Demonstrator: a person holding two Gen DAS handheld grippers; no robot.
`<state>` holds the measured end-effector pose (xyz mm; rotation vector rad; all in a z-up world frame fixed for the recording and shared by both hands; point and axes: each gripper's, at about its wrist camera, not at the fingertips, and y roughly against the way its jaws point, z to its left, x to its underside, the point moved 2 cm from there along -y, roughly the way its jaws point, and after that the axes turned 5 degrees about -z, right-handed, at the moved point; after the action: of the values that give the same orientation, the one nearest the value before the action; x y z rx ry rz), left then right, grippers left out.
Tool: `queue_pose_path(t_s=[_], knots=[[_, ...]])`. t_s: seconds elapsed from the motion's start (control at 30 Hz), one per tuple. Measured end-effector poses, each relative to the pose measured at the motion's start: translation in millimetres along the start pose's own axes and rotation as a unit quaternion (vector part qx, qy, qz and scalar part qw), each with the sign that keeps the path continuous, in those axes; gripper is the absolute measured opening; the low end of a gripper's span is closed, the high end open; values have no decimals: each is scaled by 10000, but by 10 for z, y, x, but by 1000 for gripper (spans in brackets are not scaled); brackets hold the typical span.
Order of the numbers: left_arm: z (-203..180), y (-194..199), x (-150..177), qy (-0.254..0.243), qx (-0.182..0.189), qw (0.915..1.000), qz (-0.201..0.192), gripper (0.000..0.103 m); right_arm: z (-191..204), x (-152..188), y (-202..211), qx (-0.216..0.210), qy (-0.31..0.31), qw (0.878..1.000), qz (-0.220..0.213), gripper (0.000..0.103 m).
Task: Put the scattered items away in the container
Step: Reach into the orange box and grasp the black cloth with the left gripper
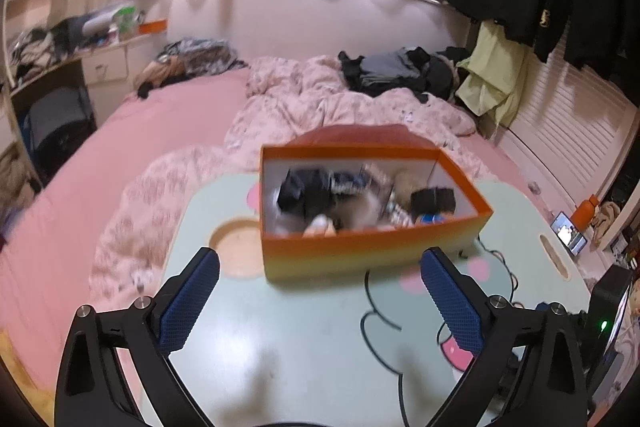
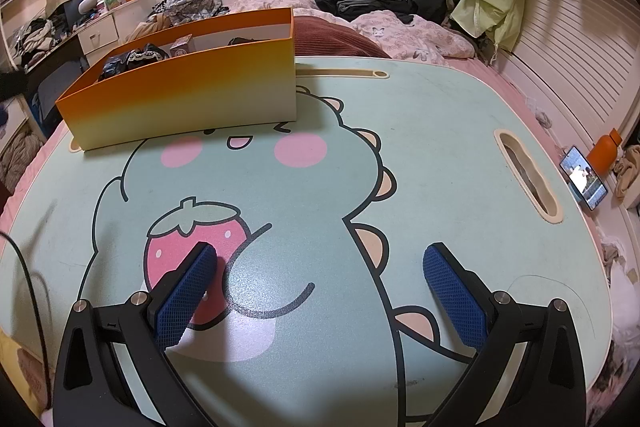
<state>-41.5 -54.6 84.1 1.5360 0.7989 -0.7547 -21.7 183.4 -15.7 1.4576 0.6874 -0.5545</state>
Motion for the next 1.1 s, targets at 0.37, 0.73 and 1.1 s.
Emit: queue_pose_path(t_s=[0.37, 0.73, 1.1], knots=[[-11, -637, -500, 178, 584, 9894, 1315, 37, 12, -4, -13, -9, 26, 10000, 0, 103], [-247, -1279, -541, -91, -107, 9860, 1663, 55, 7, 3, 12, -21, 42, 10000, 0, 103], [-333, -1441, -471, -527, -463, 9839, 1645, 17, 18, 5, -1, -27, 47, 10000, 2, 103]])
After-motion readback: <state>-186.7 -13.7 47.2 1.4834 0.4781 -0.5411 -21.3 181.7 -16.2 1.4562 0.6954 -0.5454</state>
